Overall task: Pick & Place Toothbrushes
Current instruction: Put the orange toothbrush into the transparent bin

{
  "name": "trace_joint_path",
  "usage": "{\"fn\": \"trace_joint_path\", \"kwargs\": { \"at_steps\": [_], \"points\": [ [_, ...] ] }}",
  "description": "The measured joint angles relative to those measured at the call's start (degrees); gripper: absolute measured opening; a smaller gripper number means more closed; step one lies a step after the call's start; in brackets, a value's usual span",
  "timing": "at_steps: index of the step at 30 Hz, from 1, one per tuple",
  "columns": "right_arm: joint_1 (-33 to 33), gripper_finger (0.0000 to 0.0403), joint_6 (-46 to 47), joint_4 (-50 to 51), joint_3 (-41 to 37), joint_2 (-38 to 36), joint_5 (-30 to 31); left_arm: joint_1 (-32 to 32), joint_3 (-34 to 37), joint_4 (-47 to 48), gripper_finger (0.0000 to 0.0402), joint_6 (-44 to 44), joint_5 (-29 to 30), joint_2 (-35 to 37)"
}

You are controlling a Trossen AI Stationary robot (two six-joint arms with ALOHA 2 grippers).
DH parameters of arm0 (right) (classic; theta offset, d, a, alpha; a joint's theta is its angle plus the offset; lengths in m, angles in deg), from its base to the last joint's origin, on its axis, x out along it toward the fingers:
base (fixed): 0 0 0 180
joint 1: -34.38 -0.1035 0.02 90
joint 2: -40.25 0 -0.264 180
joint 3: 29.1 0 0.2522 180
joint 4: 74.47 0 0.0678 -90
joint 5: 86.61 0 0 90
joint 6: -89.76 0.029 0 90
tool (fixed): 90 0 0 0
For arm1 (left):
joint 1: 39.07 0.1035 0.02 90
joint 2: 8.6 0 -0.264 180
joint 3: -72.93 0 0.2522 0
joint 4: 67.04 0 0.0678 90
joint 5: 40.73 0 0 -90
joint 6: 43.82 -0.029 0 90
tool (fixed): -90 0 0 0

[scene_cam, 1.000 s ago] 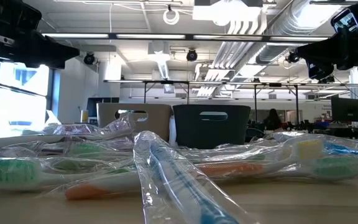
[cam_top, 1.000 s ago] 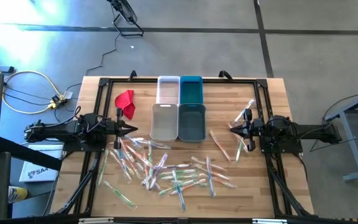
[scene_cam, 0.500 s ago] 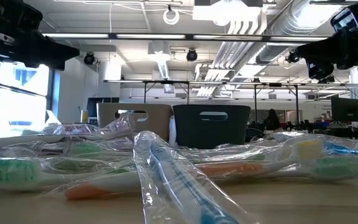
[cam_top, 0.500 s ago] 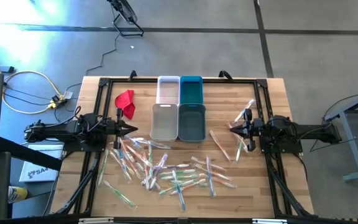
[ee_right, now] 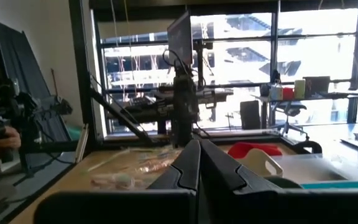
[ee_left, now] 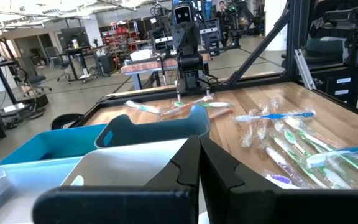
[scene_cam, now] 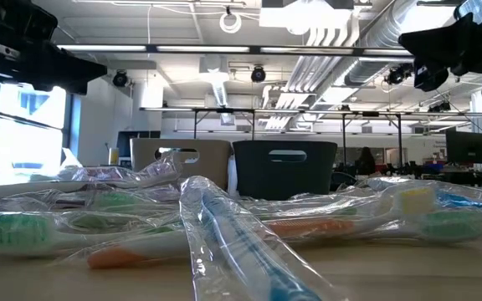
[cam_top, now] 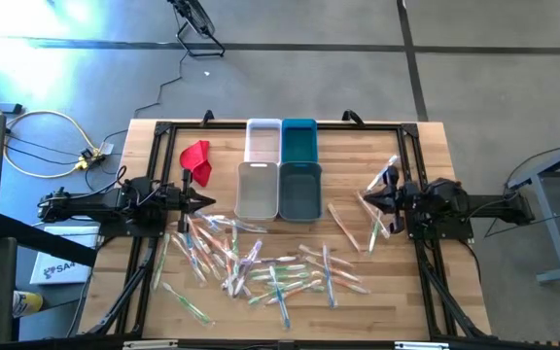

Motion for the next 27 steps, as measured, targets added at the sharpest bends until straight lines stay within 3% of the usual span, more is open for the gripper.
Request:
{"fn": "trace_joint_path", "kwargs": {
  "at_steps": [14, 27],
  "points": [
    [0.0, 0.0003, 0.1, -0.5, 1.8, 1.9, 5.6, 0.0, 0.0, 0.0, 0.0, 0.1, 0.0, 0.0],
    [0.0, 0.0003, 3.0, 0.6, 8.0, 14.1, 9.6, 0.0, 0.0, 0.0, 0.0, 0.0, 0.0, 0.0]
  ]
}}
